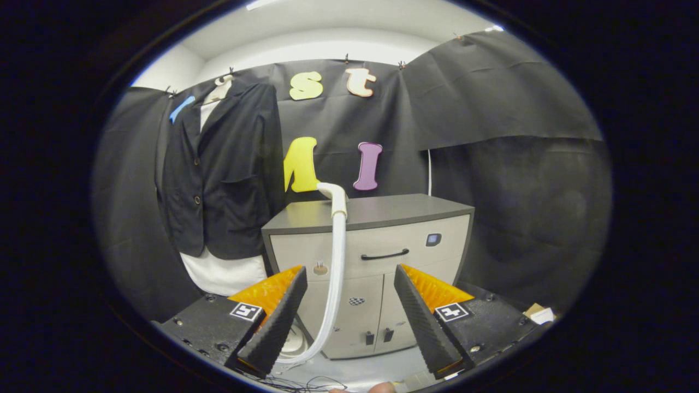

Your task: Iron the clothes twice with a garment steamer, once on the left side and once on the right side.

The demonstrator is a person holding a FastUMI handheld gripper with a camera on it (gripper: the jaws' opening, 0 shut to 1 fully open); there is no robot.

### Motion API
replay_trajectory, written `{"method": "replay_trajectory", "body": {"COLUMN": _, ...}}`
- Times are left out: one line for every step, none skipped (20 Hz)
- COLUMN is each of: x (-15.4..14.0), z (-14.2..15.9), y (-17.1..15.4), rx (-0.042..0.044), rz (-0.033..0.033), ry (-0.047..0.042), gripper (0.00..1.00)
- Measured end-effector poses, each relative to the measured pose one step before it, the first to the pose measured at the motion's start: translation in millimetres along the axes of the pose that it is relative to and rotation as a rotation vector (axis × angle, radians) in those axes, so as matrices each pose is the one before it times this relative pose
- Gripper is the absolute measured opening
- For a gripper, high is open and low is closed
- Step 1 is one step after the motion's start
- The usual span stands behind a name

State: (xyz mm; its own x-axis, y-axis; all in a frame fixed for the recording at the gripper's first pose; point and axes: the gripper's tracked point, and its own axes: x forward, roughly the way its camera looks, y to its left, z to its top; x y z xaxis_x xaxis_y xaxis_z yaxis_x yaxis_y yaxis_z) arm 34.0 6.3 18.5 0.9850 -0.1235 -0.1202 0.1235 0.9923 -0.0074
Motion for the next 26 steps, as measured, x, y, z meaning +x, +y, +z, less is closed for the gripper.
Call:
{"method": "replay_trajectory", "body": {"x": 4.81, "z": 3.93, "y": 0.85, "rx": 0.00299, "rz": -0.00469, "ry": 0.02217, "gripper": 1.00}}
{"method": "replay_trajectory", "body": {"x": 6.69, "z": 6.45, "y": 1.50, "rx": -0.00159, "rz": -0.00250, "ry": 0.02404, "gripper": 1.00}}
{"method": "replay_trajectory", "body": {"x": 7.35, "z": 7.49, "y": 2.62, "rx": -0.00757, "rz": 0.00412, "ry": 0.02647, "gripper": 1.00}}
{"method": "replay_trajectory", "body": {"x": 6.98, "z": 9.69, "y": 6.63, "rx": -0.01886, "rz": 0.02275, "ry": 0.01695, "gripper": 1.00}}
{"method": "replay_trajectory", "body": {"x": 9.79, "z": 15.76, "y": 6.28, "rx": -0.02231, "rz": 0.01721, "ry": -0.00229, "gripper": 1.00}}
{"method": "replay_trajectory", "body": {"x": 10.05, "z": 11.08, "y": 2.31, "rx": -0.02016, "rz": 0.00828, "ry": 0.00179, "gripper": 1.00}}
{"method": "replay_trajectory", "body": {"x": 13.81, "z": 12.65, "y": 4.45, "rx": -0.02563, "rz": 0.01298, "ry": 0.00844, "gripper": 1.00}}
{"method": "replay_trajectory", "body": {"x": 13.97, "z": 9.16, "y": 2.33, "rx": -0.02385, "rz": 0.00465, "ry": 0.01020, "gripper": 1.00}}
{"method": "replay_trajectory", "body": {"x": 15.44, "z": 10.75, "y": 0.27, "rx": -0.02011, "rz": 0.00029, "ry": 0.01395, "gripper": 1.00}}
{"method": "replay_trajectory", "body": {"x": 15.41, "z": 9.24, "y": -1.74, "rx": -0.00485, "rz": 0.00020, "ry": 0.01308, "gripper": 1.00}}
{"method": "replay_trajectory", "body": {"x": 14.52, "z": 8.29, "y": 0.48, "rx": 0.00452, "rz": 0.00962, "ry": 0.02159, "gripper": 1.00}}
{"method": "replay_trajectory", "body": {"x": 15.10, "z": 7.67, "y": 1.76, "rx": 0.00780, "rz": 0.01806, "ry": 0.01614, "gripper": 1.00}}
{"method": "replay_trajectory", "body": {"x": 18.78, "z": 9.54, "y": 1.19, "rx": 0.00658, "rz": 0.01913, "ry": 0.02389, "gripper": 1.00}}
{"method": "replay_trajectory", "body": {"x": 14.56, "z": 5.98, "y": -2.31, "rx": 0.00324, "rz": 0.00896, "ry": 0.03182, "gripper": 1.00}}
{"method": "replay_trajectory", "body": {"x": 15.45, "z": 3.88, "y": -1.12, "rx": 0.00039, "rz": 0.00778, "ry": 0.03686, "gripper": 1.00}}
{"method": "replay_trajectory", "body": {"x": 14.31, "z": 3.39, "y": -2.18, "rx": 0.00494, "rz": -0.00079, "ry": 0.03656, "gripper": 1.00}}
{"method": "replay_trajectory", "body": {"x": 13.79, "z": 2.08, "y": -2.27, "rx": 0.00541, "rz": -0.00232, "ry": 0.03650, "gripper": 1.00}}
{"method": "replay_trajectory", "body": {"x": 14.27, "z": 0.54, "y": -5.88, "rx": 0.00995, "rz": -0.01493, "ry": 0.03295, "gripper": 1.00}}
{"method": "replay_trajectory", "body": {"x": 12.04, "z": 3.06, "y": -0.51, "rx": -0.00240, "rz": 0.00506, "ry": 0.02900, "gripper": 1.00}}
{"method": "replay_trajectory", "body": {"x": 13.86, "z": 1.19, "y": -1.52, "rx": -0.00563, "rz": -0.00437, "ry": 0.02343, "gripper": 1.00}}
{"method": "replay_trajectory", "body": {"x": 11.81, "z": 0.67, "y": -1.33, "rx": -0.00849, "rz": -0.01345, "ry": 0.03342, "gripper": 0.98}}
{"method": "replay_trajectory", "body": {"x": 12.67, "z": -2.61, "y": -2.56, "rx": -0.00366, "rz": -0.01002, "ry": 0.03376, "gripper": 0.97}}
{"method": "replay_trajectory", "body": {"x": 7.69, "z": -2.40, "y": -1.75, "rx": 0.00063, "rz": -0.00071, "ry": 0.03186, "gripper": 0.94}}
{"method": "replay_trajectory", "body": {"x": 6.70, "z": 0.42, "y": -3.24, "rx": 0.00005, "rz": -0.00442, "ry": 0.02168, "gripper": 0.91}}
{"method": "replay_trajectory", "body": {"x": 5.18, "z": -0.42, "y": -0.35, "rx": 0.00238, "rz": -0.00350, "ry": 0.01917, "gripper": 0.85}}
{"method": "replay_trajectory", "body": {"x": -1.82, "z": -4.01, "y": 2.66, "rx": 0.00431, "rz": 0.00888, "ry": 0.01860, "gripper": 0.82}}
